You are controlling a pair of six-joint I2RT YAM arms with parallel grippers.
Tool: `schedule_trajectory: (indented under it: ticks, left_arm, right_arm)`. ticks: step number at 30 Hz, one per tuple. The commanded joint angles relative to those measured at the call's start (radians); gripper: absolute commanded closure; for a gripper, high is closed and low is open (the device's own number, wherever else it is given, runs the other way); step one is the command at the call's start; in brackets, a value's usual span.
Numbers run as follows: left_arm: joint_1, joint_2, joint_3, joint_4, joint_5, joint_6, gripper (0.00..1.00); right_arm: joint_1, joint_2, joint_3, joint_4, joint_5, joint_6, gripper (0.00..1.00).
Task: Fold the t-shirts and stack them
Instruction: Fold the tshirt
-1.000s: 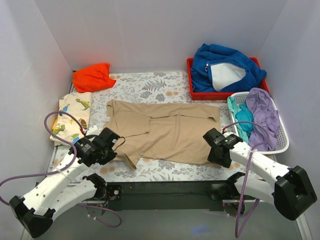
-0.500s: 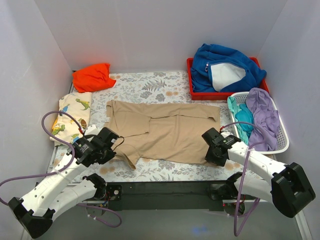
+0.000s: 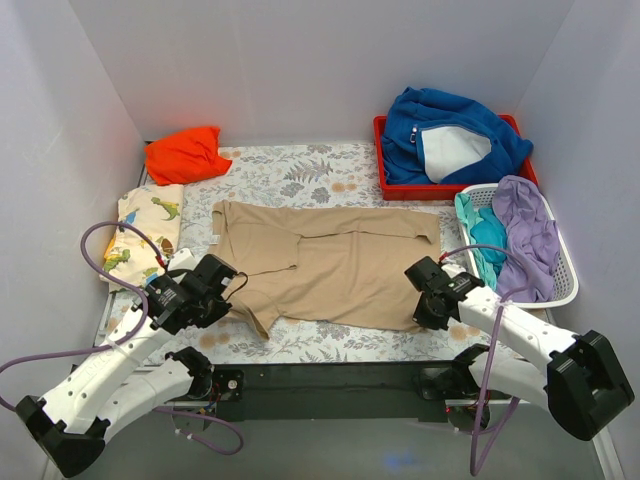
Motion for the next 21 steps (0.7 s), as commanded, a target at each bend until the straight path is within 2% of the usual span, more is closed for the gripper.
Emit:
schedule_trajectory:
  ticks: [1,9,15,21]
  left_arm:
    - [0.002,0.000,0.063,-0.057,-0.052,0.004,0.90]
    - [0.002,0.040,0.112,-0.057,-0.080,0.031,0.90]
    - [0.002,0.074,0.077,0.013,-0.023,0.054,0.89]
    - [0.002,0.123,0.083,0.065,-0.055,0.058,0.89]
  right_arm:
    - [0.010,-0.046,0.017,-0.019,-0.015,-0.011,0.99]
    - [0.010,-0.109,0.142,-0.050,0.023,-0.100,0.99]
    - [0.008,-0.031,0.254,-0.056,0.080,-0.203,0.99]
    - [-0.004,0.057,0.316,-0.053,0.183,-0.280,0.99]
